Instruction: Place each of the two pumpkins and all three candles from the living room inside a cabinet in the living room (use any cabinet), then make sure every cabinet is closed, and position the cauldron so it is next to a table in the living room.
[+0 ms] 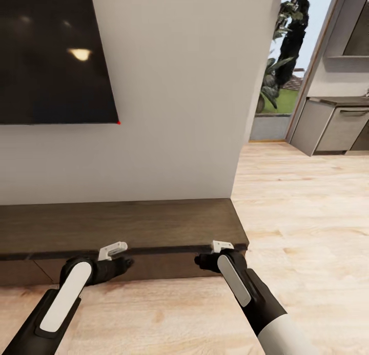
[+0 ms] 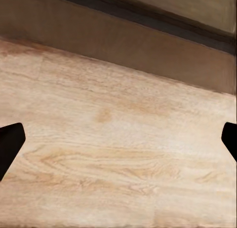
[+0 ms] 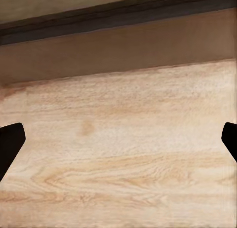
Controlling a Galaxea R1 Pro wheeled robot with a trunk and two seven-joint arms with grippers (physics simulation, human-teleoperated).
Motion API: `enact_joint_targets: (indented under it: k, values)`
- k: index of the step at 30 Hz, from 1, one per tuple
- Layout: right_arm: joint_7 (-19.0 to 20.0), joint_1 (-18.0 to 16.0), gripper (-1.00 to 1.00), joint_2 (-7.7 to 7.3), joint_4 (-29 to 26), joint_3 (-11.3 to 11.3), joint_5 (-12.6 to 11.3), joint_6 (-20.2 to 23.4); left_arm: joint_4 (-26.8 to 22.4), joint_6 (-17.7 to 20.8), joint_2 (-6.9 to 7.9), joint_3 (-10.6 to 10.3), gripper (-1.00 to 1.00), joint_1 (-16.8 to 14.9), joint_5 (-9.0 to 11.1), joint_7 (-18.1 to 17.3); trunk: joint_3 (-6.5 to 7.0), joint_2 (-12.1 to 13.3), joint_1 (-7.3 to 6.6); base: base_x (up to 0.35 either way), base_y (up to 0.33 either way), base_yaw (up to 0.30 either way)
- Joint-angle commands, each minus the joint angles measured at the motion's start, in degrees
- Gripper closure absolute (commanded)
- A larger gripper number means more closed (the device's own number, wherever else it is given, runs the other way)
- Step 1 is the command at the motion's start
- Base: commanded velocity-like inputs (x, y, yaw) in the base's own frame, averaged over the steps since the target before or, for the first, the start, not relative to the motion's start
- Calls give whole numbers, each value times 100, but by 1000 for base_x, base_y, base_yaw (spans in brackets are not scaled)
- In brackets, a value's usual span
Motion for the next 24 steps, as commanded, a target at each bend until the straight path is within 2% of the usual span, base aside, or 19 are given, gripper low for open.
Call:
enact_joint_targets:
  k: [1, 4, 6, 8, 13, 19, 24]
  values:
    - [-27, -38, -100, 32, 28, 41, -26, -27, 28, -29, -28, -43, -100, -38, 21, 27, -5, -3, -3, 0, 0, 0]
    - [70, -109, -100, 72, 124, 67, 28, -126, 125, -132, -126, -140, -100, -110, -62, -70, -5, -3, -3, 0, 0, 0]
    - [56, -55, -100, 10, 188, 1, -34, -188, 188, -86, -72, -73, -100, -44, 5, -134, -5, -3, -3, 0, 0, 0]
    - [-9, -33, -100, -19, 215, -21, -91, -250, 175, -20, -119, -22, -100, 20, 68, -198, -5, -3, -3, 0, 0, 0]
    - [-64, -23, -100, -31, 276, -15, -128, -409, 139, 11, -145, 28, -100, 106, 238, -359, -5, -3, -3, -26, 1, 0]
    - [-67, -22, -100, -33, 283, -20, -134, -585, 135, 13, -143, 48, -100, 109, 438, -475, -4, -3, -3, -175, 33, -12]
    - [-62, -22, -100, -33, 290, -23, -138, -585, 134, 14, -143, 48, -100, 109, 441, -476, 12, -3, -3, -25, 4, -194]
